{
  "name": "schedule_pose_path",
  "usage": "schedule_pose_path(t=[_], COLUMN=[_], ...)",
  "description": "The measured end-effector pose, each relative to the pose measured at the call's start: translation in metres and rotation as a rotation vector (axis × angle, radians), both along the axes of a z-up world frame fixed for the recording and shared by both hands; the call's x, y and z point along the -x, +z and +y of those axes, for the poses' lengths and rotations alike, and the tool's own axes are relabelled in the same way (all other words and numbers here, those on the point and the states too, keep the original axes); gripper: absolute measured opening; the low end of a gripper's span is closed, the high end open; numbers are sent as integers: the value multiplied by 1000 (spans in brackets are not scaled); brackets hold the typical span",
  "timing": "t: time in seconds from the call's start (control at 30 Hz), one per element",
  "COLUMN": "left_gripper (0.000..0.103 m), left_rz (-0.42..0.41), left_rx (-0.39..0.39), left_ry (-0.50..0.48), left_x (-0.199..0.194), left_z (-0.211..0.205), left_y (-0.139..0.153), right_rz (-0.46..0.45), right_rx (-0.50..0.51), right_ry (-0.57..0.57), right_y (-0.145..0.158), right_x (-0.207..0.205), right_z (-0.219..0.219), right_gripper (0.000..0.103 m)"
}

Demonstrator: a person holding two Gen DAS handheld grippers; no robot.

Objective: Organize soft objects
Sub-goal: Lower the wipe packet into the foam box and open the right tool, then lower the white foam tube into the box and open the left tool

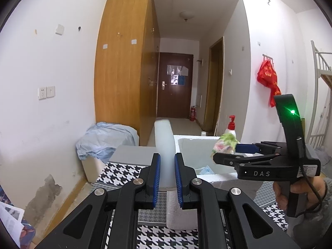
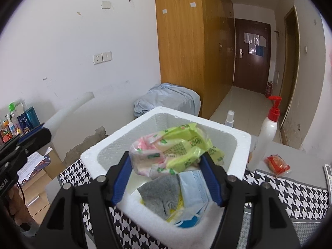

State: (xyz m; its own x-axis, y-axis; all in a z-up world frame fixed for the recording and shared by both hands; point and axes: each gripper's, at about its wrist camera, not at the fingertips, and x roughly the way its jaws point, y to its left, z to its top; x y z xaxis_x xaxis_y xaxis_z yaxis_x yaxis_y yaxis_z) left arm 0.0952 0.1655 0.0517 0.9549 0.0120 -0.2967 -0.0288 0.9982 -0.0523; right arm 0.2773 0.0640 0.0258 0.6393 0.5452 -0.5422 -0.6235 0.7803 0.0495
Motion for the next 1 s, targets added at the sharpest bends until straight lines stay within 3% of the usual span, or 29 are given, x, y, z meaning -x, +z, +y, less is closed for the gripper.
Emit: schedule_pose_path(t=[0.07, 0.1, 0.47, 1.0], left_gripper=[15, 15, 15, 15], left_rz=[4, 4, 24, 72], left_rx=[0, -1, 0, -2], left_ry=[-2, -1, -15, -120], left_x=[-1, -2, -14, -48], left_z=[0, 0, -2, -30], left_y=[-1, -1, 1, -1], right_rz=[16, 22, -3, -62], right_rx=[6, 2, -8, -68], right_ry=[3, 1, 6, -46], right_y=[-3, -4, 3, 11], right_x=[-3, -4, 10, 27], right_z=[1, 0, -13, -56], right_gripper=[94, 95, 97, 103])
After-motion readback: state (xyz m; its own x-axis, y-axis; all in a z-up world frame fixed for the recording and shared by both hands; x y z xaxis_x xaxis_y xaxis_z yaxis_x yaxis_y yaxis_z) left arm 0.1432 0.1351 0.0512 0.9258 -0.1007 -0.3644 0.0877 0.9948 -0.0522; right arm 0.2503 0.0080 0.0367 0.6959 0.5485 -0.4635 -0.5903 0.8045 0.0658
